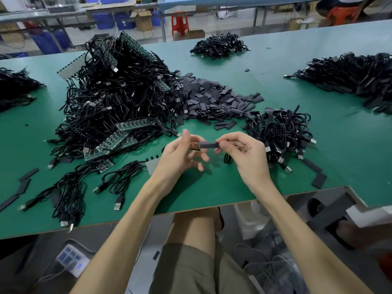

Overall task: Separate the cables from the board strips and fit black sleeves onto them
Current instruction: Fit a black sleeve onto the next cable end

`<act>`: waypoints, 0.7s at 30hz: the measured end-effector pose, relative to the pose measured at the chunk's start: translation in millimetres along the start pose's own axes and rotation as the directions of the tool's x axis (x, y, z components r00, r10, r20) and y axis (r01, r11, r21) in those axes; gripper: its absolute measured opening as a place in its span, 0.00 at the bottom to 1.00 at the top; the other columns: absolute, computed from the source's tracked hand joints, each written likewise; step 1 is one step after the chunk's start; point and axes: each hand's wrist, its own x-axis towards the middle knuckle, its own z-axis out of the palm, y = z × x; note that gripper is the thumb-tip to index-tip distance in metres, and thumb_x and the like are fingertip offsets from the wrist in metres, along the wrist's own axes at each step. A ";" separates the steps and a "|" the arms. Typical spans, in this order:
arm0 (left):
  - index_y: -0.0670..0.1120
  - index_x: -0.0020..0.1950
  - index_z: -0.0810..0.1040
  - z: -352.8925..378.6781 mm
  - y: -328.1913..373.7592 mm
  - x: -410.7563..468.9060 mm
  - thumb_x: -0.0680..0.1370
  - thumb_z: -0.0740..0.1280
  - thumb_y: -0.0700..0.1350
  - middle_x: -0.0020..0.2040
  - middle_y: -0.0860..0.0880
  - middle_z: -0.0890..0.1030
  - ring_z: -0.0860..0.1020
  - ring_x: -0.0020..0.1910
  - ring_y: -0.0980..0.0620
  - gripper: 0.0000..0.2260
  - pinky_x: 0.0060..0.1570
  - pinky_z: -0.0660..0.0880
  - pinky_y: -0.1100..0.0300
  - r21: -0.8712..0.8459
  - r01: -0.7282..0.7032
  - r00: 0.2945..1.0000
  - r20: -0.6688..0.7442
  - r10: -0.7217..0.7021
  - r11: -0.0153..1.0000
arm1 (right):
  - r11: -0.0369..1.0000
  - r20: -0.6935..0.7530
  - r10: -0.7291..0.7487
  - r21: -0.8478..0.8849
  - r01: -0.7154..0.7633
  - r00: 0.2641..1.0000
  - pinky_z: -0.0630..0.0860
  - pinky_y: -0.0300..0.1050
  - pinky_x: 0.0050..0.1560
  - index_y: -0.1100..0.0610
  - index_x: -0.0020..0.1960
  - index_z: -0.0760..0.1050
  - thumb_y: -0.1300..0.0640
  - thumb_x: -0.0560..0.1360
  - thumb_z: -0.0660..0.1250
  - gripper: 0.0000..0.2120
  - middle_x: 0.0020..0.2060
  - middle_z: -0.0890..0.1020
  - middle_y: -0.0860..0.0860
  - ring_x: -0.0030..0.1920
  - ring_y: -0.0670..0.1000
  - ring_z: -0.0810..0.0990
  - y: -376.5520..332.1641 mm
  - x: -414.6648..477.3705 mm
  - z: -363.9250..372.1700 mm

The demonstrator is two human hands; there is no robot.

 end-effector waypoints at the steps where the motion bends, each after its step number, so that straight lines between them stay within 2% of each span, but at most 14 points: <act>1: 0.39 0.57 0.79 0.2 -1.7 0.0 0.84 0.61 0.54 0.48 0.41 0.83 0.83 0.47 0.44 0.18 0.41 0.81 0.53 0.020 -0.025 0.999 -0.023 0.026 0.999 | 0.997 -0.035 0.006 0.081 -0.003 0.999 0.81 0.49 0.52 0.55 0.50 0.83 0.64 0.79 0.70 0.05 0.40 0.87 0.52 0.44 0.52 0.87 -0.1 0.1 -1.4; 3: 0.40 0.62 0.79 0.9 -5.2 0.4 0.83 0.67 0.43 0.57 0.45 0.83 0.82 0.57 0.47 0.10 0.52 0.82 0.51 0.214 -0.117 0.993 0.022 0.115 0.970 | 0.967 -0.087 0.046 0.254 -0.022 0.995 0.81 0.45 0.48 0.58 0.52 0.82 0.63 0.80 0.69 0.04 0.39 0.86 0.55 0.43 0.54 0.86 -0.8 -0.4 -4.3; 4: 0.41 0.65 0.79 3.6 -5.5 0.5 0.81 0.70 0.39 0.61 0.47 0.83 0.81 0.61 0.49 0.12 0.56 0.81 0.51 0.340 -0.171 0.985 0.080 0.153 0.925 | 0.940 -0.093 0.076 0.340 -0.040 0.993 0.82 0.45 0.48 0.60 0.53 0.81 0.62 0.80 0.68 0.03 0.39 0.85 0.56 0.43 0.55 0.85 -1.4 -0.6 -5.4; 6: 0.45 0.67 0.79 14.6 -5.0 1.8 0.76 0.75 0.39 0.64 0.50 0.81 0.78 0.64 0.54 0.20 0.61 0.79 0.53 0.544 -0.237 0.971 0.169 0.171 0.805 | 0.892 -0.075 0.115 0.447 -0.070 0.990 0.83 0.46 0.48 0.62 0.54 0.79 0.60 0.80 0.67 0.06 0.39 0.84 0.58 0.44 0.55 0.84 -2.1 -0.7 -6.2; 8: 0.47 0.68 0.79 28.3 -4.7 3.2 0.74 0.78 0.43 0.65 0.51 0.79 0.76 0.64 0.55 0.23 0.63 0.75 0.57 0.683 -0.291 0.956 0.240 0.171 0.670 | 0.881 -0.059 0.126 0.465 -0.084 0.990 0.83 0.47 0.48 0.62 0.55 0.78 0.60 0.80 0.67 0.07 0.40 0.84 0.57 0.44 0.55 0.84 -2.7 -0.6 -5.9; 11: 0.45 0.64 0.82 39.0 -7.3 6.5 0.73 0.79 0.47 0.63 0.49 0.80 0.75 0.63 0.48 0.21 0.66 0.70 0.54 0.774 -0.352 0.934 0.328 0.142 0.527 | 0.882 -0.099 0.160 0.461 -0.098 0.982 0.83 0.48 0.50 0.62 0.55 0.78 0.63 0.83 0.65 0.05 0.40 0.84 0.55 0.45 0.53 0.84 -1.6 -0.2 -6.7; 14: 0.44 0.61 0.83 37.8 -9.1 8.0 0.77 0.75 0.46 0.56 0.46 0.82 0.76 0.55 0.44 0.14 0.58 0.72 0.51 0.836 -0.404 0.914 0.359 0.187 0.371 | 0.879 -0.150 0.176 0.469 -0.087 0.973 0.82 0.46 0.51 0.63 0.55 0.77 0.64 0.84 0.63 0.05 0.40 0.84 0.57 0.45 0.54 0.84 0.3 0.8 -7.0; 16: 0.46 0.61 0.83 34.7 -7.7 7.1 0.78 0.73 0.44 0.52 0.48 0.83 0.78 0.52 0.48 0.12 0.55 0.73 0.51 0.844 -0.372 0.925 0.300 0.235 0.387 | 0.907 -0.176 0.168 0.413 -0.083 0.970 0.81 0.45 0.51 0.62 0.56 0.77 0.62 0.84 0.62 0.06 0.41 0.85 0.56 0.46 0.53 0.84 1.5 2.0 -5.9; 19: 0.47 0.59 0.83 28.6 1.6 4.8 0.77 0.74 0.43 0.48 0.51 0.86 0.82 0.45 0.57 0.11 0.53 0.77 0.56 0.753 -0.292 0.950 0.160 0.266 0.589 | 0.953 -0.186 0.162 0.285 -0.104 0.969 0.80 0.40 0.48 0.61 0.57 0.79 0.58 0.86 0.61 0.09 0.45 0.86 0.53 0.49 0.50 0.85 4.5 4.5 -3.9; 21: 0.49 0.59 0.82 28.0 9.9 5.0 0.78 0.73 0.42 0.45 0.51 0.86 0.84 0.42 0.56 0.10 0.49 0.80 0.56 0.664 -0.300 0.947 0.121 0.298 0.685 | 0.963 -0.184 0.173 0.240 -0.126 0.968 0.80 0.40 0.47 0.59 0.56 0.80 0.61 0.86 0.61 0.09 0.47 0.87 0.50 0.51 0.48 0.85 5.9 5.5 -2.3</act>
